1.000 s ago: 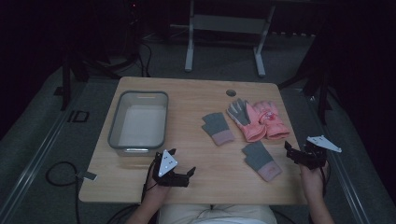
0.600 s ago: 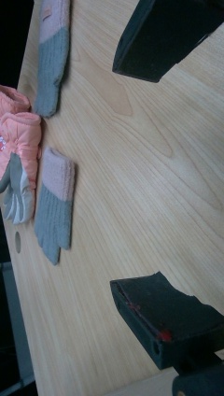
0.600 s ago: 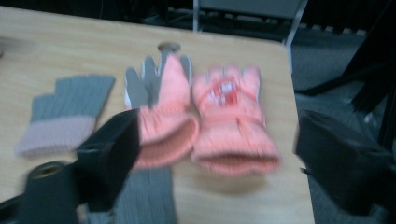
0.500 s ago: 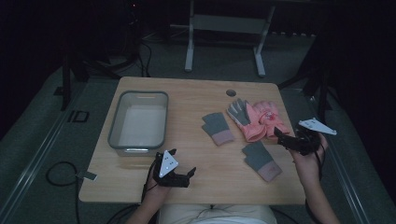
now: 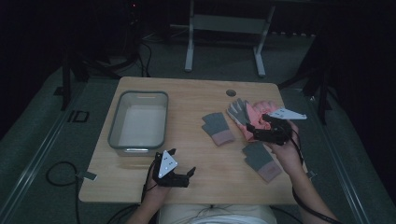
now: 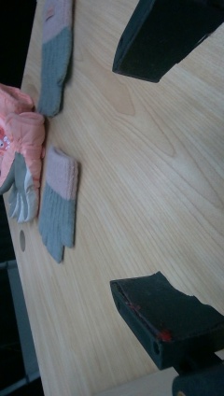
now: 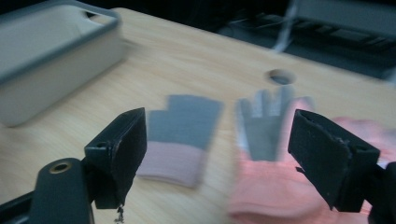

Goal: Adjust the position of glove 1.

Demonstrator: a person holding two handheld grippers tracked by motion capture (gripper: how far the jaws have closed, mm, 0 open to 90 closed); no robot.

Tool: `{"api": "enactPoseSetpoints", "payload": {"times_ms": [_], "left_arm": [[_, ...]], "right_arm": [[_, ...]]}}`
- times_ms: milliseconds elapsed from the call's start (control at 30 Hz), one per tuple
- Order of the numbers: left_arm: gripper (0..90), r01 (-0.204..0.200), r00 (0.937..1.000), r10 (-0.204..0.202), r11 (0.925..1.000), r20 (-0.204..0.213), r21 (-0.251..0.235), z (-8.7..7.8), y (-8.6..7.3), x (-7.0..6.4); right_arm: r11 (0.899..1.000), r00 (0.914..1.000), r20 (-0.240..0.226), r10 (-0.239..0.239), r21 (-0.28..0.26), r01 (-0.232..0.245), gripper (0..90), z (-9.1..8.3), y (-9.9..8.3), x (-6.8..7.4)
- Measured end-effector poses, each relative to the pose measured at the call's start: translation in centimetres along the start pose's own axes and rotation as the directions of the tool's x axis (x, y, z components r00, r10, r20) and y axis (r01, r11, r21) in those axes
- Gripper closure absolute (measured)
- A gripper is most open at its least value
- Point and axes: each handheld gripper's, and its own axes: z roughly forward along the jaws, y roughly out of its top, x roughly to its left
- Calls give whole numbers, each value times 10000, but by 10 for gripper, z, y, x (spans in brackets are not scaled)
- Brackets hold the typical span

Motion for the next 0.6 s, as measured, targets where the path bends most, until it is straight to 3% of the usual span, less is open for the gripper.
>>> {"api": "enactPoseSetpoints", "payload": {"times_ms": [33, 67, 133, 167, 200, 233, 300, 333, 400, 433, 467, 500, 533, 567, 600], "left_arm": [[3, 28, 10000, -28, 10000, 58, 7, 0, 0, 1], [3, 68, 10000, -68, 10000, 38, 6, 0, 0, 1], [3, -131, 9999, 131, 9999, 51, -17, 0, 0, -1], [3, -167, 9999, 167, 9999, 42, 36, 0, 0, -2], [3, -90, 10000, 90, 9999, 0, 70, 1, 0, -1], [3, -133, 9999, 132, 9999, 41, 95, 1, 0, -2], [3, 13, 10000, -13, 9999, 70, 118, 0, 0, 0], [3, 10, 9999, -12, 9999, 140, 140, 1, 0, 0], [3, -131, 9994, 127, 9998, 314, 125, 1, 0, 0], [3, -213, 9994, 208, 9996, 285, 175, 1, 1, -1], [3, -321, 9993, 317, 9993, 188, 200, 1, 1, -3], [3, -563, 9981, 555, 9979, 253, 309, 2, 1, -5], [3, -558, 9981, 548, 9978, 294, 366, 2, 1, -6], [3, -597, 9981, 590, 9976, 201, 345, 2, 1, -7], [3, -700, 9972, 692, 9972, 267, 281, 2, 1, -7]], "right_arm": [[9998, 9998, -73, 180, -36, -180, 228, 5, 0, 1], [9996, 9994, -349, -38, 284, 48, 242, 15, 0, 5], [9993, 9992, -406, -3, 373, 18, 284, 20, 0, 7], [9985, 9990, -140, -433, 336, 438, 281, 26, -2, 12], [9980, 9978, -529, -407, 463, 432, 276, 31, -2, 13], [9966, 9983, -220, -540, 604, 552, 295, 41, -4, 16], [9956, 9971, -298, -705, 601, 722, 290, 45, -5, 17], [9971, 9989, -407, -236, 713, 265, 315, 53, -7, 16], [9943, 9973, -178, -706, 791, 718, 313, 63, -11, 18], [9938, 9994, -235, -259, 1071, 283, 333, 74, -14, 18], [9938, 9994, -235, -259, 1071, 283, 333, 74, -14, 18], [9917, 9976, -144, -675, 1089, 687, 334, 78, -16, 21], [9912, 9981, -137, -603, 1175, 615, 348, 85, -18, 22], [9903, 9992, -326, -240, 1357, 282, 361, 90, -19, 22], [9892, 9975, -416, -579, 1325, 629, 363, 95, -20, 25]]}}
